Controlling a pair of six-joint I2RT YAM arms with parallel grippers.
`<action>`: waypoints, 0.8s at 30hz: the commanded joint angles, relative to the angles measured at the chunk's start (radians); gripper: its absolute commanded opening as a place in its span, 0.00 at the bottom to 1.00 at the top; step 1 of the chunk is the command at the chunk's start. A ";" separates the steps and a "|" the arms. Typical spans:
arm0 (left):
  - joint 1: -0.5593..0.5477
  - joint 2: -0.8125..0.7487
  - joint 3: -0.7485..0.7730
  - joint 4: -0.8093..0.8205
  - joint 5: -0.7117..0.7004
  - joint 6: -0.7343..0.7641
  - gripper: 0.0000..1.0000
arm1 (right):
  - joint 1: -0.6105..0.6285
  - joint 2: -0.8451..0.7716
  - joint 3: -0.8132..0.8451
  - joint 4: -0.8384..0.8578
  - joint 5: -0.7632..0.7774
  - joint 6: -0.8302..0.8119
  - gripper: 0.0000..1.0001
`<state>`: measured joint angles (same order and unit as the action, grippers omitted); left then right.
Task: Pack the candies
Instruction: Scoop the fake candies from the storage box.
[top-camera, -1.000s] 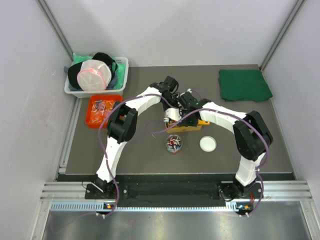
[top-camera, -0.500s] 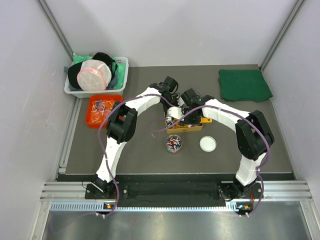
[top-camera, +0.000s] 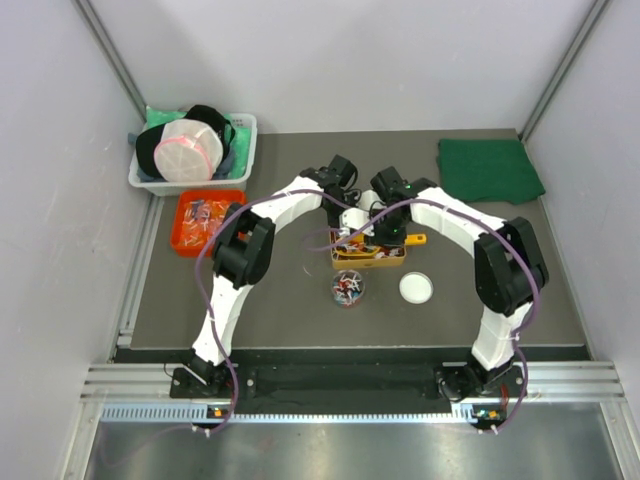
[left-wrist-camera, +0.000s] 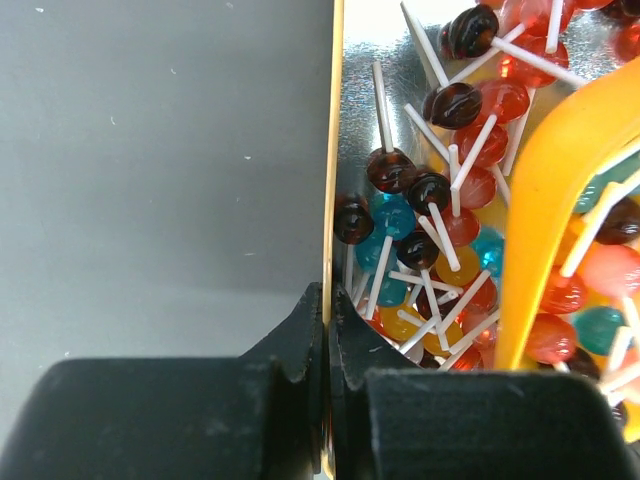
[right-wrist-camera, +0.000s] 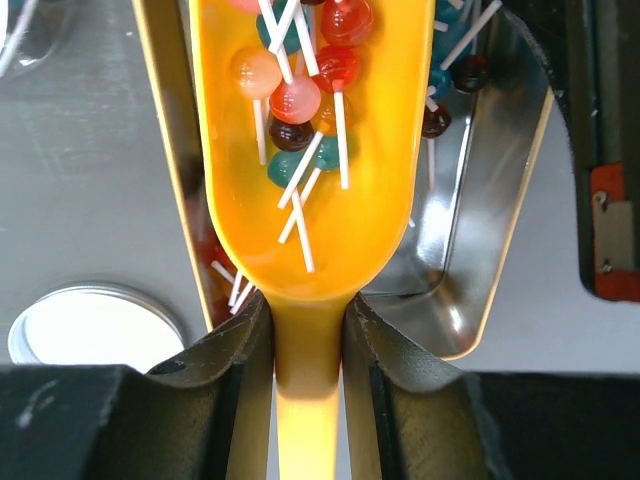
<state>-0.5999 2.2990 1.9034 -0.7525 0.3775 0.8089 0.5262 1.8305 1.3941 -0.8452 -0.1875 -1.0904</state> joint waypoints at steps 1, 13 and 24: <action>-0.034 -0.059 -0.001 -0.030 0.041 0.069 0.00 | -0.051 -0.043 0.045 0.044 -0.081 -0.038 0.00; -0.035 -0.044 0.019 -0.018 0.034 0.046 0.00 | -0.081 -0.112 -0.012 0.121 -0.046 -0.035 0.00; -0.035 -0.046 0.016 -0.018 0.034 0.044 0.00 | -0.091 -0.137 -0.010 0.061 -0.032 -0.103 0.00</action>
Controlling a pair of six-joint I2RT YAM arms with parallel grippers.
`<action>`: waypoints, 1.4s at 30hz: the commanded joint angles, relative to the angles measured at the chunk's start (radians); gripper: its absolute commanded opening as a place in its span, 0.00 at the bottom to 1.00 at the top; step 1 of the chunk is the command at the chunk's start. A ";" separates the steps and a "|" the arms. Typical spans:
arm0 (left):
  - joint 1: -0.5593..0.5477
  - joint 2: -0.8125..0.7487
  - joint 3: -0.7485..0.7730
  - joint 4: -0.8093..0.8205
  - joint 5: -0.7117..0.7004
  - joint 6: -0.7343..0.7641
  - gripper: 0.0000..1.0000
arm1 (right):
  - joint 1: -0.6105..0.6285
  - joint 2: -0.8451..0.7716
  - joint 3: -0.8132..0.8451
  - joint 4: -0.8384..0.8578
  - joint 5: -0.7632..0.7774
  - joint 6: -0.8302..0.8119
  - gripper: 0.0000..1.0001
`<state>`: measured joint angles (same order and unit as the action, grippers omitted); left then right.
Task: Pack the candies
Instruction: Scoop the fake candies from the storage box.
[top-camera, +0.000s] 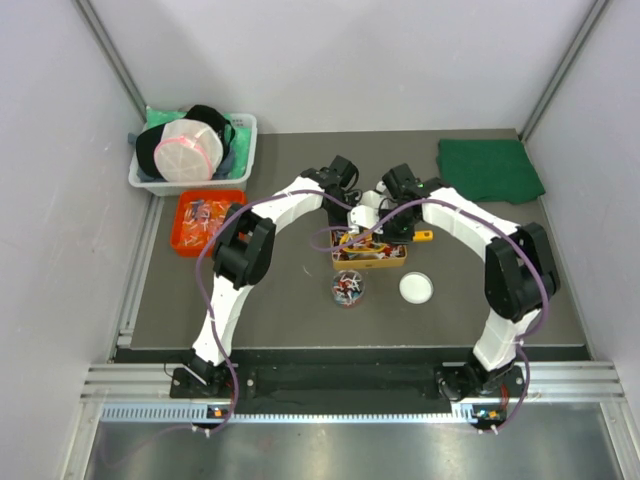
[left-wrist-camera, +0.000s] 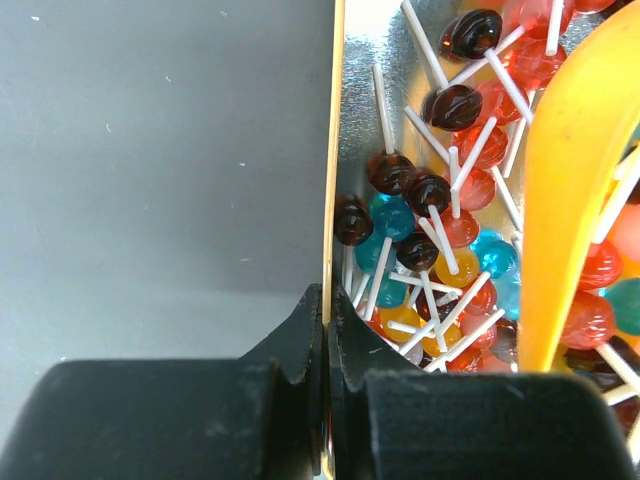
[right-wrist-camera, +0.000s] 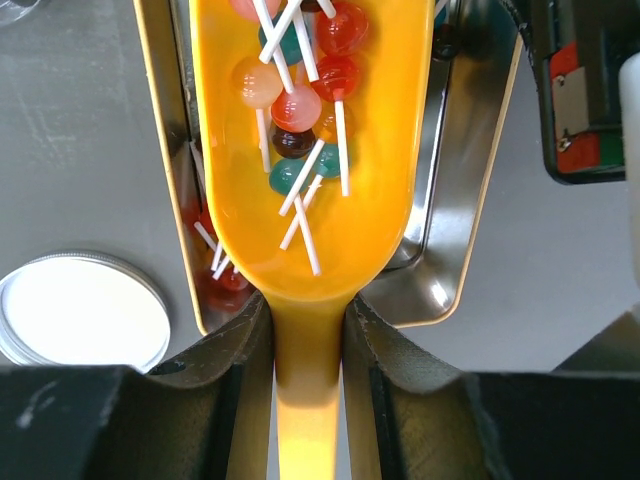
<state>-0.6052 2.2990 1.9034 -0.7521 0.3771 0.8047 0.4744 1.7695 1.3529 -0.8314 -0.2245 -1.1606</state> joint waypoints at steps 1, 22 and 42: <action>-0.030 -0.046 0.016 -0.018 0.032 0.048 0.00 | -0.040 -0.087 0.031 0.040 0.002 -0.037 0.00; -0.030 -0.027 0.056 -0.013 0.029 0.010 0.01 | -0.040 -0.297 -0.147 -0.026 -0.013 -0.047 0.00; -0.028 0.000 0.094 0.017 -0.001 -0.029 0.37 | -0.043 -0.400 -0.182 -0.117 -0.053 -0.007 0.00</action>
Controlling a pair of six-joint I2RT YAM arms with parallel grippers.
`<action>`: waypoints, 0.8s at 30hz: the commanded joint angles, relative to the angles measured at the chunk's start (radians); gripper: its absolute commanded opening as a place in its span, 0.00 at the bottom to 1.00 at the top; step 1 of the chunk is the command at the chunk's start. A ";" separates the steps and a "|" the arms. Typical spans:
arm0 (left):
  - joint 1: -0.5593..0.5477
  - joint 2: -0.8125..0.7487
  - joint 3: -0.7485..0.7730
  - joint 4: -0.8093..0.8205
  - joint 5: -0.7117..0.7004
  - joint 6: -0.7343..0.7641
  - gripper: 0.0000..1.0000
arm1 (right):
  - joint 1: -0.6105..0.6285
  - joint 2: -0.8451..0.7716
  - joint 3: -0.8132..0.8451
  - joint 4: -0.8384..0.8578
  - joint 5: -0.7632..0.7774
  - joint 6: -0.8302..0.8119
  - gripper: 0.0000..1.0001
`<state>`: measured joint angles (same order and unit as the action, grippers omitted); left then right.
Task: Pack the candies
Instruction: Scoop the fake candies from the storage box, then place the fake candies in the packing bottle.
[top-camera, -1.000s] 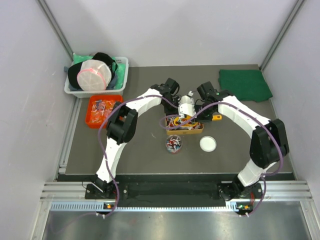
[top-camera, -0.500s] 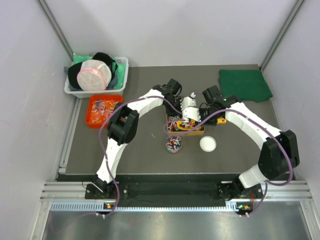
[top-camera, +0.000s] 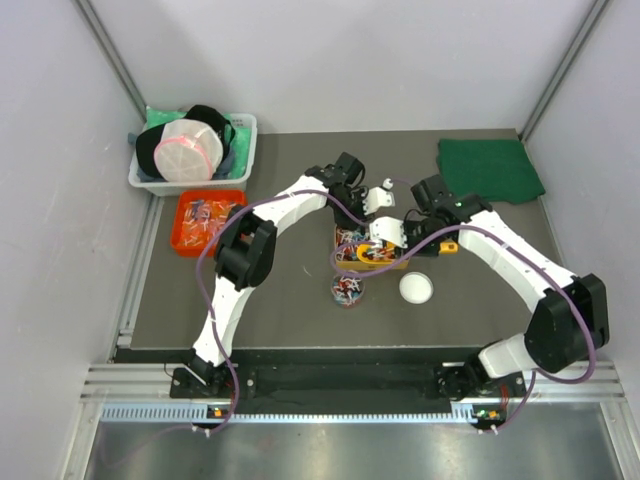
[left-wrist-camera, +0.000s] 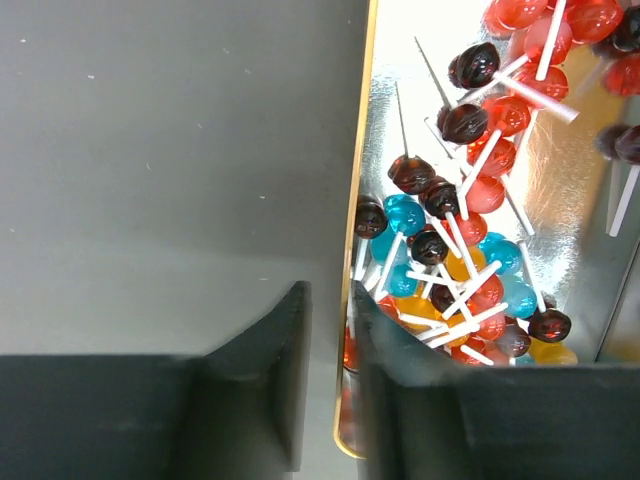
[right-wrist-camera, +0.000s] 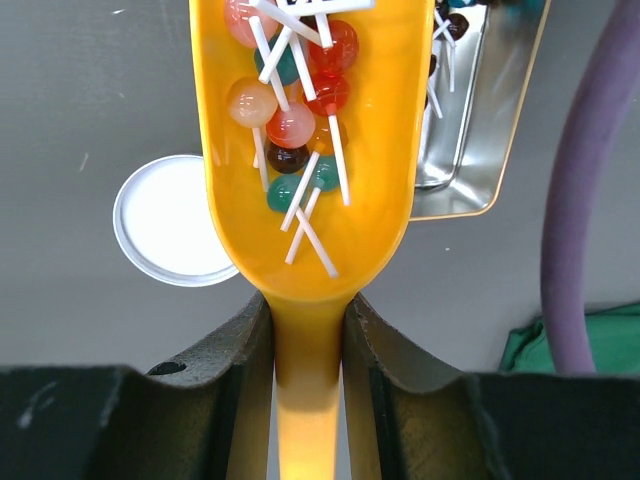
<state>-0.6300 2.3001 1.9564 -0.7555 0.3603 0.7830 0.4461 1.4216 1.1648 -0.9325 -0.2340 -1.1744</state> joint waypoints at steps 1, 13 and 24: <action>-0.004 -0.002 0.039 0.021 0.014 -0.011 0.44 | -0.015 -0.053 0.004 -0.019 -0.044 0.007 0.00; 0.007 0.012 0.100 0.082 -0.037 -0.108 0.75 | -0.015 -0.084 -0.005 -0.055 -0.056 0.015 0.00; 0.038 0.025 0.168 0.100 -0.109 -0.156 0.76 | 0.028 -0.112 -0.004 -0.104 -0.051 0.035 0.00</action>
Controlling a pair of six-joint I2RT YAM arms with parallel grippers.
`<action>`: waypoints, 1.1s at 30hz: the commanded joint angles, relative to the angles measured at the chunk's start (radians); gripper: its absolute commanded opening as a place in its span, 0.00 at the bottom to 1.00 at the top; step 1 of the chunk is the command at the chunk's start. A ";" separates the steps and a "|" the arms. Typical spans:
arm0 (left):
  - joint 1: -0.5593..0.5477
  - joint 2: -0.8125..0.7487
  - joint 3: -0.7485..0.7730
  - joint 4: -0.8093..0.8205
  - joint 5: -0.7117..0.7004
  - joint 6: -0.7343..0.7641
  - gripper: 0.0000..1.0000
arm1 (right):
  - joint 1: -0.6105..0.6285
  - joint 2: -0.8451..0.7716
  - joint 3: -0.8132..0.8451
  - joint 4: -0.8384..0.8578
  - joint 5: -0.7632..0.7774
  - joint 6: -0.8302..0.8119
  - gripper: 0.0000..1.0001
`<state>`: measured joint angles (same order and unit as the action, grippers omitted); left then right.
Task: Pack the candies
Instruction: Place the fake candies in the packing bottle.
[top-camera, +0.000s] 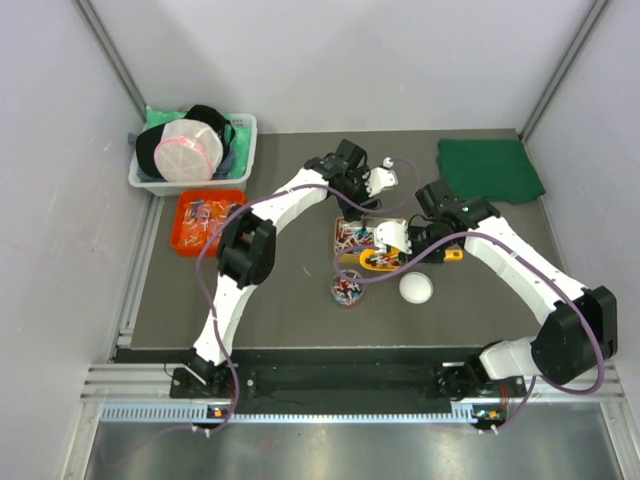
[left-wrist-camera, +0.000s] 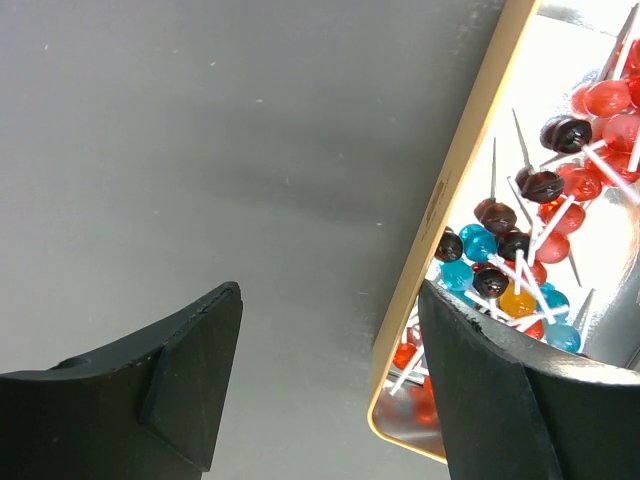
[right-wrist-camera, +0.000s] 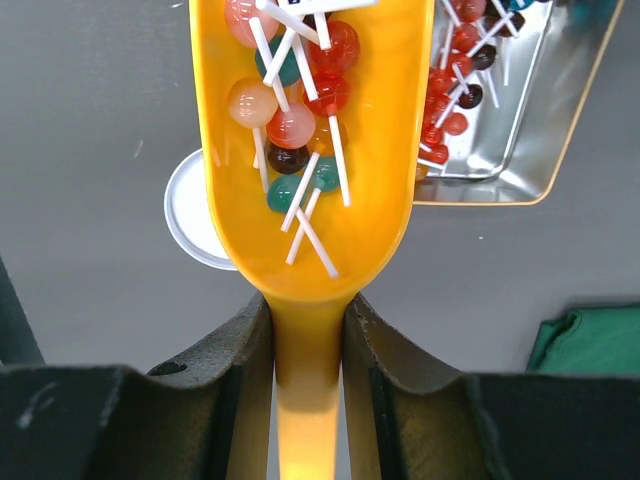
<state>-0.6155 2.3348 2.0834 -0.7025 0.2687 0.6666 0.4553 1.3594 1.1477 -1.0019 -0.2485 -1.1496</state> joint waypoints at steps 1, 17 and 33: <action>0.036 -0.026 0.044 0.054 -0.004 -0.062 0.76 | 0.020 -0.049 0.014 -0.035 -0.035 0.014 0.00; 0.079 -0.166 -0.043 0.098 -0.013 -0.173 0.80 | 0.160 -0.025 0.007 -0.004 0.092 0.071 0.00; 0.235 -0.474 -0.429 0.018 0.343 -0.302 0.78 | 0.282 0.035 0.040 -0.001 0.288 0.110 0.00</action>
<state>-0.4271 1.9678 1.7973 -0.6590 0.4767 0.3908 0.7136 1.3937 1.1458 -1.0168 -0.0154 -1.0569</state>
